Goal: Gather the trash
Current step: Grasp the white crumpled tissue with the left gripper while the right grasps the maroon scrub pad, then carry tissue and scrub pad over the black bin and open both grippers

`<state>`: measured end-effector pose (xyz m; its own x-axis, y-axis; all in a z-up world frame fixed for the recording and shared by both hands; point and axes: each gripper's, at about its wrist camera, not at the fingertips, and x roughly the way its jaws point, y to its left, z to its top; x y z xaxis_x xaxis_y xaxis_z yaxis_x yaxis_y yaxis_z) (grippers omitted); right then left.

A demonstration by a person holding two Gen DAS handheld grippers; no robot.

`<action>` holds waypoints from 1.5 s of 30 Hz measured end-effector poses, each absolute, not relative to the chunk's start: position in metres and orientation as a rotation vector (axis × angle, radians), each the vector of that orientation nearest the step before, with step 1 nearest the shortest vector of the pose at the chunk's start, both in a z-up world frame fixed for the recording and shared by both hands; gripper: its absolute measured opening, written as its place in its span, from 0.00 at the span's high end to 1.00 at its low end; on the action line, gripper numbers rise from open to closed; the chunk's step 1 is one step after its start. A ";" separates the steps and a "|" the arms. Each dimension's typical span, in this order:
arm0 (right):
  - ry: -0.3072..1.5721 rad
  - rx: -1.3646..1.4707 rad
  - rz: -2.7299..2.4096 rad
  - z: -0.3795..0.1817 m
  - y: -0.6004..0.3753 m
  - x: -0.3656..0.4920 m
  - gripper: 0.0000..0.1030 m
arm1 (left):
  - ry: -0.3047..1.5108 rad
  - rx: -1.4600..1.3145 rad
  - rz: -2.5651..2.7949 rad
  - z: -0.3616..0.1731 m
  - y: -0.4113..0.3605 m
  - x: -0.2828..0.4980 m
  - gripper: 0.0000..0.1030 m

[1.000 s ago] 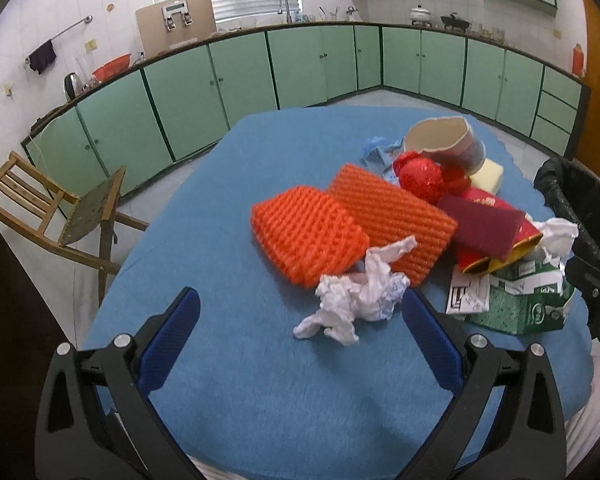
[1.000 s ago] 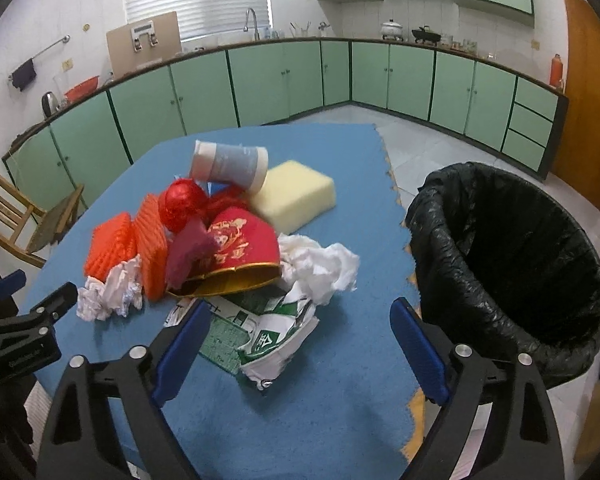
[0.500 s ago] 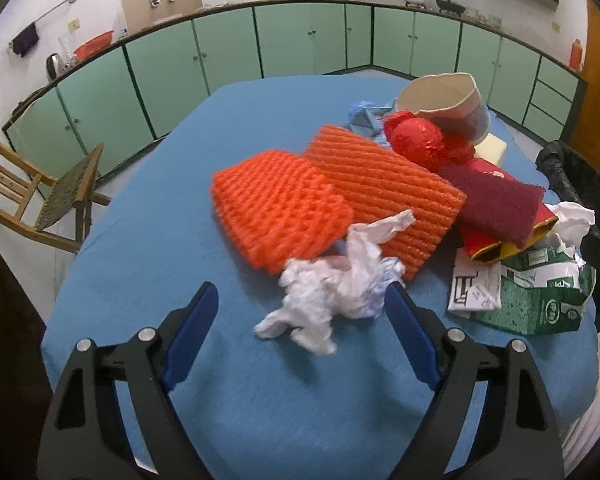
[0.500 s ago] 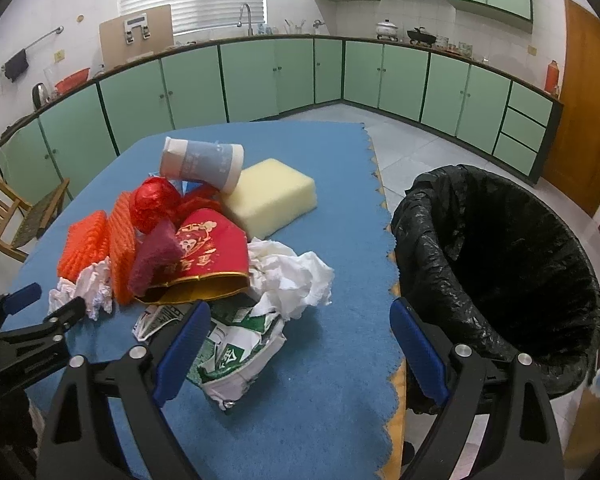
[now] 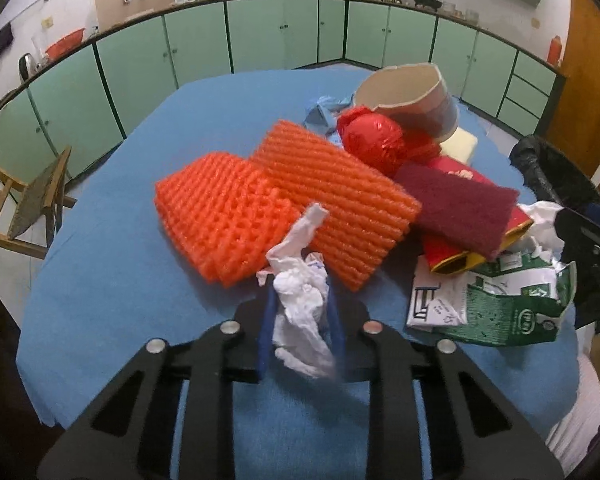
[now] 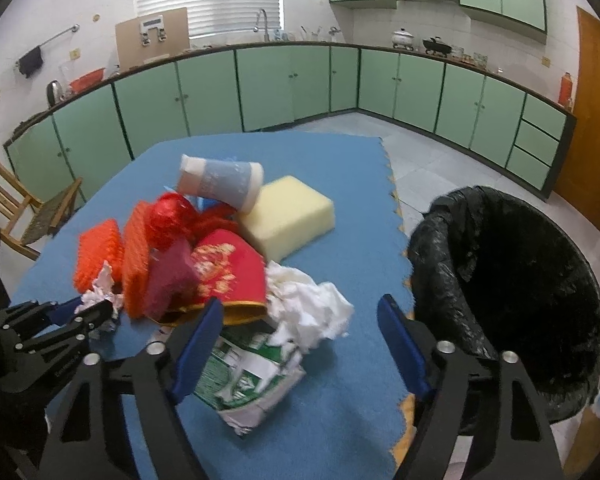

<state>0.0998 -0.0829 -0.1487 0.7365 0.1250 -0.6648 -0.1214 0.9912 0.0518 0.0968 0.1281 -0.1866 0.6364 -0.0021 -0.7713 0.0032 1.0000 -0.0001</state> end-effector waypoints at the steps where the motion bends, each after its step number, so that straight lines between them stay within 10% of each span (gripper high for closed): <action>1: 0.727 0.005 0.148 -0.147 -0.080 0.100 0.32 | 0.878 -0.007 -0.002 -0.184 0.128 0.095 0.80; 45: 0.669 -0.023 0.384 -0.123 -0.036 0.117 0.55 | 0.748 -0.028 0.013 -0.127 0.156 0.094 0.80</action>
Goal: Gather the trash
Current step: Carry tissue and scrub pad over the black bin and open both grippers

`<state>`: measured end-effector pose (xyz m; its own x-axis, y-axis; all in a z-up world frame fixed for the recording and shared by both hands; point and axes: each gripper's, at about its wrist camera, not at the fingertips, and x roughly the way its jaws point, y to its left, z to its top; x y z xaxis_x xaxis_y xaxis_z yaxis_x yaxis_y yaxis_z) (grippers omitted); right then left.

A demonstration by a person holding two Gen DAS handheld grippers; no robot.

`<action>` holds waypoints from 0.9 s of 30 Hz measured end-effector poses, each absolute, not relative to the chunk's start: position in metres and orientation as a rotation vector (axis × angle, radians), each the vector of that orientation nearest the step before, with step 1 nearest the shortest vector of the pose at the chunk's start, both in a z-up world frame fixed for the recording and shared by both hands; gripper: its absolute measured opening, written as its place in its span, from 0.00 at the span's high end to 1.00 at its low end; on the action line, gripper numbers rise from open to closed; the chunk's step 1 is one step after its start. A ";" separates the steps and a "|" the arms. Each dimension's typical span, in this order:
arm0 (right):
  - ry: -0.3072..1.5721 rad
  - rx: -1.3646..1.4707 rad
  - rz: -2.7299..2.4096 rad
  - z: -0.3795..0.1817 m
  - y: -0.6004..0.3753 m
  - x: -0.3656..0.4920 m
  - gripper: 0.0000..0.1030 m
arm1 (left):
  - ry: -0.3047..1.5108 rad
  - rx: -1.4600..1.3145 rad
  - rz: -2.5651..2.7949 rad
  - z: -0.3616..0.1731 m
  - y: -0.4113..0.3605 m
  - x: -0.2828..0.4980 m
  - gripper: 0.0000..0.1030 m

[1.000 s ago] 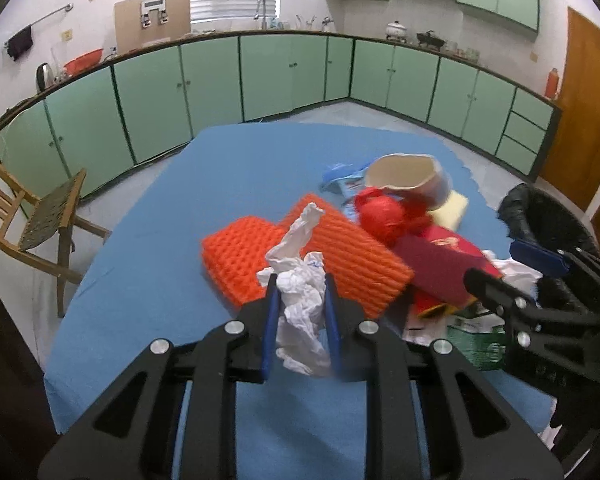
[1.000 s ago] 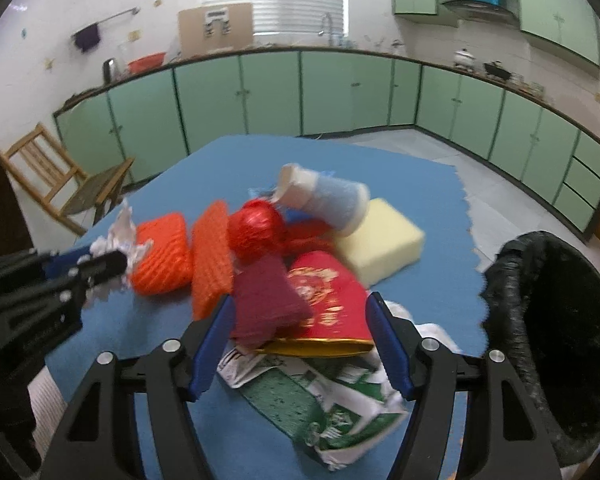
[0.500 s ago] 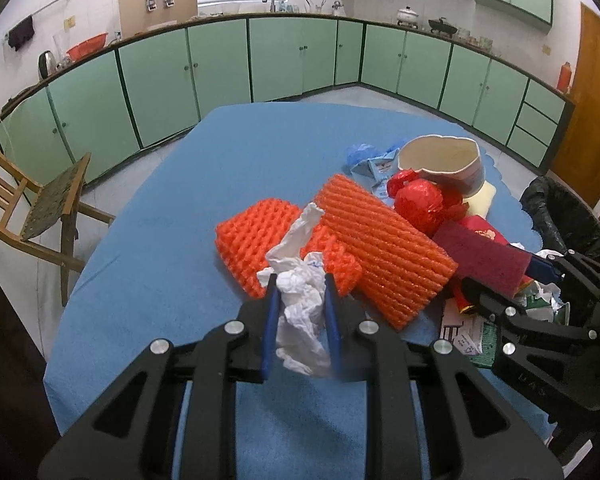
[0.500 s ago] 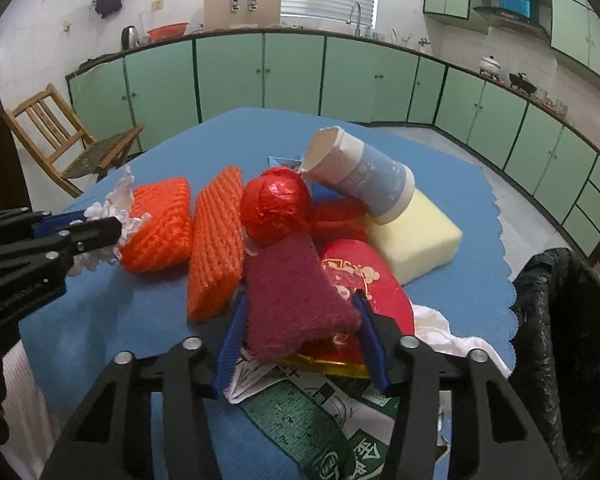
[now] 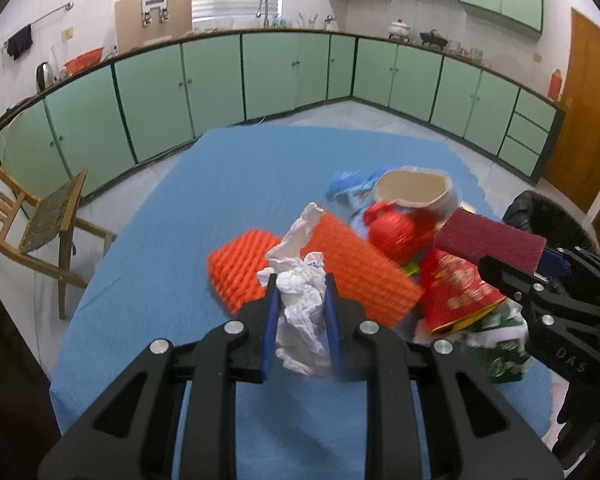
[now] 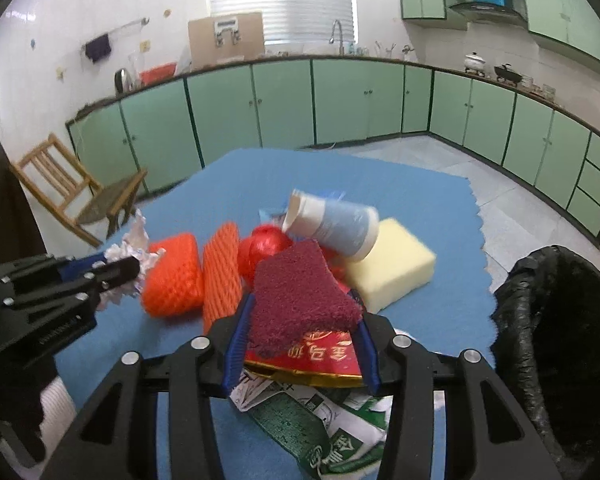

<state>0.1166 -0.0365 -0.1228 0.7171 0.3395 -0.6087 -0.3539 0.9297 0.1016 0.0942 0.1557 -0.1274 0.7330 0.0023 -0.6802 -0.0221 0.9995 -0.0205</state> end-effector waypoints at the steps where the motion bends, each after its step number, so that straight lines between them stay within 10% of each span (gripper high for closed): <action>1: 0.661 -0.015 0.381 -0.119 -0.040 0.115 0.55 | 0.738 -0.028 0.001 -0.122 0.150 0.094 0.80; 27: 0.589 0.144 -0.125 -0.094 -0.308 0.105 0.55 | 0.646 0.054 -0.498 -0.096 -0.121 0.155 0.80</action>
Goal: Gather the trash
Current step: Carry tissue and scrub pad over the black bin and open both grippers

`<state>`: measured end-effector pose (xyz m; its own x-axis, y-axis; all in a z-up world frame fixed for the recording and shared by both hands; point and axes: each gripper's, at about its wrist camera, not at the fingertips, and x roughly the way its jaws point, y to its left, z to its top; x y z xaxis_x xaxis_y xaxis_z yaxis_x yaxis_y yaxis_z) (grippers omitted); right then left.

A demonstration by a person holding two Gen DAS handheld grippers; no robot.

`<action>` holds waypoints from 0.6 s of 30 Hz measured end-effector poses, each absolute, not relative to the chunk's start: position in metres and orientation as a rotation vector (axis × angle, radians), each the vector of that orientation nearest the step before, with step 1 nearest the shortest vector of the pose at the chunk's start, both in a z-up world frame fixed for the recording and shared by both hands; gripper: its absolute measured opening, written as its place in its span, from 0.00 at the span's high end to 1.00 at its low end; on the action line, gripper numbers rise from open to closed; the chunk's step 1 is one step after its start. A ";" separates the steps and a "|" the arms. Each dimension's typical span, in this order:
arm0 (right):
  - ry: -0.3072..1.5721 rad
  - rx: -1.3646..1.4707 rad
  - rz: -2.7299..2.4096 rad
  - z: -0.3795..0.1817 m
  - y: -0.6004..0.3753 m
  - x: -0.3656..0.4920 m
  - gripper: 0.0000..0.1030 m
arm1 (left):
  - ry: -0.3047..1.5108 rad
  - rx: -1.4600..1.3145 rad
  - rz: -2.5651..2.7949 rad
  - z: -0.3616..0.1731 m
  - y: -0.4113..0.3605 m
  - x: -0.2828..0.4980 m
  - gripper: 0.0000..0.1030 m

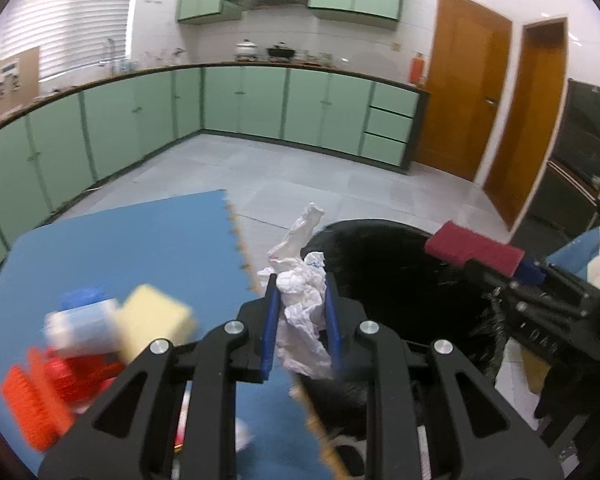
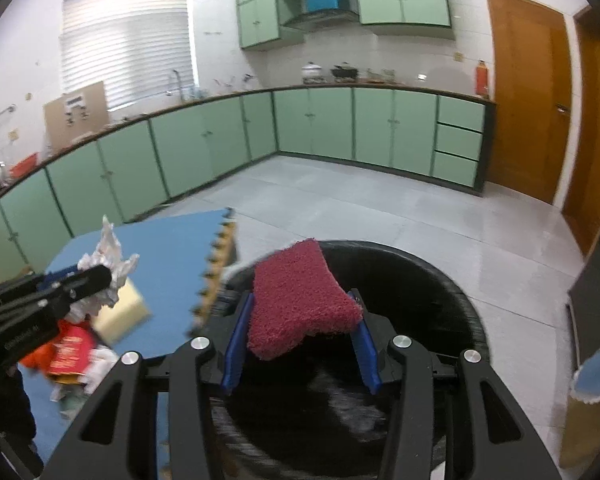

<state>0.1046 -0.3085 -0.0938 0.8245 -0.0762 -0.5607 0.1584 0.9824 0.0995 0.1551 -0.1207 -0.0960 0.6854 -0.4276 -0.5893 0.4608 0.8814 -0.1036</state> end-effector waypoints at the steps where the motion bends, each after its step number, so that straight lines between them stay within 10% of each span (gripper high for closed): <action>1: 0.596 0.145 -0.137 -0.100 -0.317 0.103 0.55 | 0.650 0.063 -0.514 -0.101 -0.135 0.160 0.80; 11: 0.657 0.170 -0.208 -0.136 -0.369 0.104 0.53 | 0.742 0.101 -0.612 -0.146 -0.220 0.195 0.79; 15: 0.688 0.171 -0.236 -0.151 -0.382 0.105 0.37 | 0.778 0.095 -0.636 -0.155 -0.225 0.204 0.45; 18: 0.687 0.181 -0.272 -0.154 -0.390 0.100 0.30 | 0.762 0.088 -0.642 -0.151 -0.220 0.203 0.41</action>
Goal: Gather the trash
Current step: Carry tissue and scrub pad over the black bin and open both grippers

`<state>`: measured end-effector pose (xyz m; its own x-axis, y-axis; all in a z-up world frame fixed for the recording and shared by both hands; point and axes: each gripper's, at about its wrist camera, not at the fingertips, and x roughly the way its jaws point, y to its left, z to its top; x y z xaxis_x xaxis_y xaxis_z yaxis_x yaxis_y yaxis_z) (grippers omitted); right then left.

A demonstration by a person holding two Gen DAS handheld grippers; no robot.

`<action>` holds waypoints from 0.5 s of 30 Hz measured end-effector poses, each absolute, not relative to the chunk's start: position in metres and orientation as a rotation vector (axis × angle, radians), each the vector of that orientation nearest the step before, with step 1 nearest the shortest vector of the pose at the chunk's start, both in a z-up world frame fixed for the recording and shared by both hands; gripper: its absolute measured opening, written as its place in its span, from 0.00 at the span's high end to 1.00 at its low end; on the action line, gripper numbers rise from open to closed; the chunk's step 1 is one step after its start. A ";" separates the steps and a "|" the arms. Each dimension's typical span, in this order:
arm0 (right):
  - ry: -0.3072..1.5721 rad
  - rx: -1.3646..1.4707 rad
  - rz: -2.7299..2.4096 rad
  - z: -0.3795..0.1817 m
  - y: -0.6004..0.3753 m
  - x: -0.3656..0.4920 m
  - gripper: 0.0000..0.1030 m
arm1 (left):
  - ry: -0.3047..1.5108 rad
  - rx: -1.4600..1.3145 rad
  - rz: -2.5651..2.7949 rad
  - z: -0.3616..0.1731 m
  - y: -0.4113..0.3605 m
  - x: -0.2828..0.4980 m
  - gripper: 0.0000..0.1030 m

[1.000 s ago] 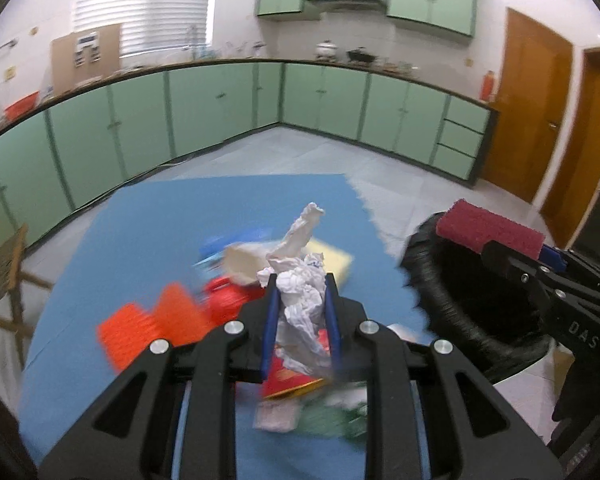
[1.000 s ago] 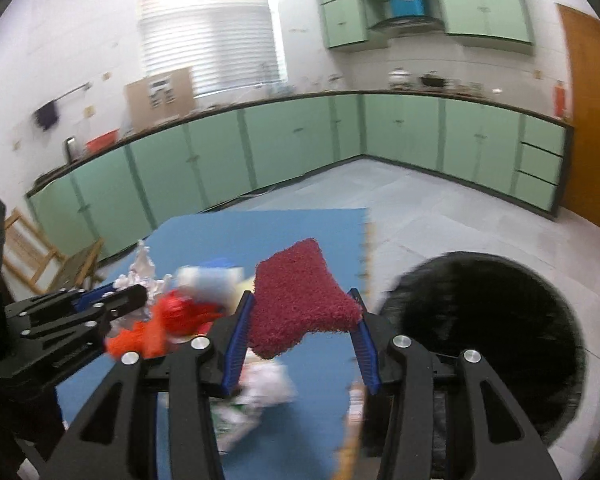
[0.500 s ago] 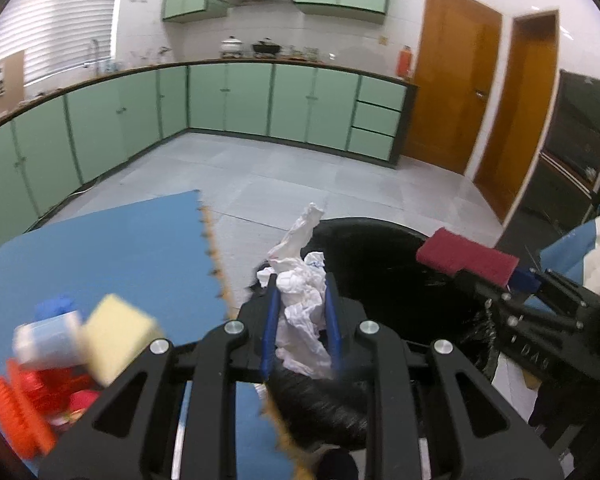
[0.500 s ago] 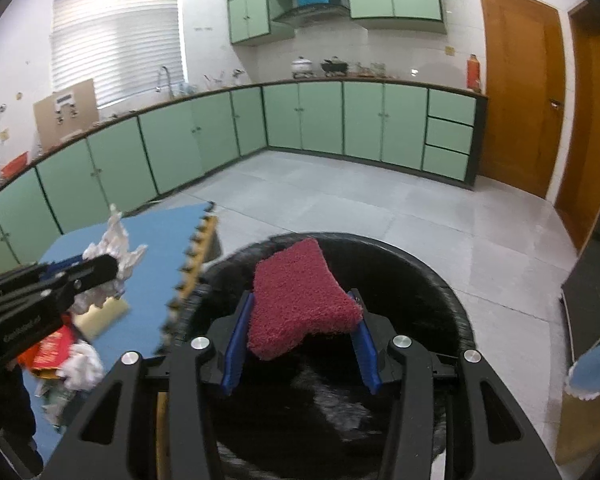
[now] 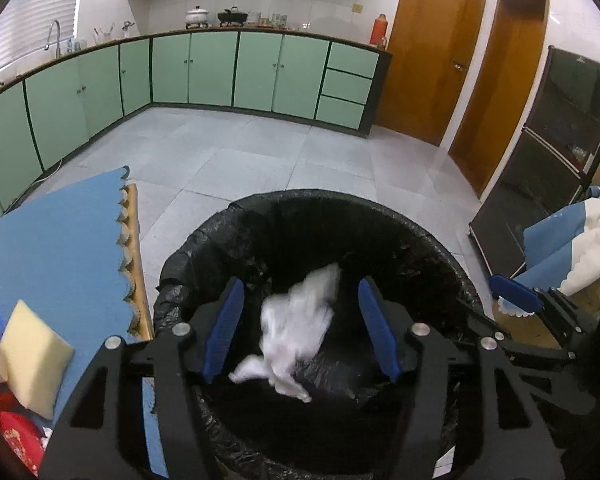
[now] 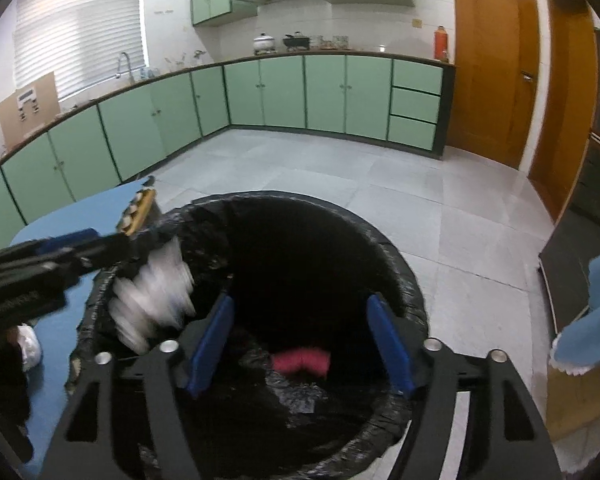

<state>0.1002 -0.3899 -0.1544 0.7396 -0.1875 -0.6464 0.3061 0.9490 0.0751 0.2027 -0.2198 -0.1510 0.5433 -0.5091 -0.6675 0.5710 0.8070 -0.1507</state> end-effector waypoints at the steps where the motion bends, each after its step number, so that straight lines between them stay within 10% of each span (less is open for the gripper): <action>1: 0.683 0.187 -0.284 -0.154 -0.392 0.098 0.26 | 0.752 0.089 -0.640 -0.148 -0.217 0.202 0.41; 15: 0.530 0.212 -0.189 -0.096 -0.316 0.092 0.06 | 0.578 0.079 -0.376 -0.087 -0.087 0.159 0.29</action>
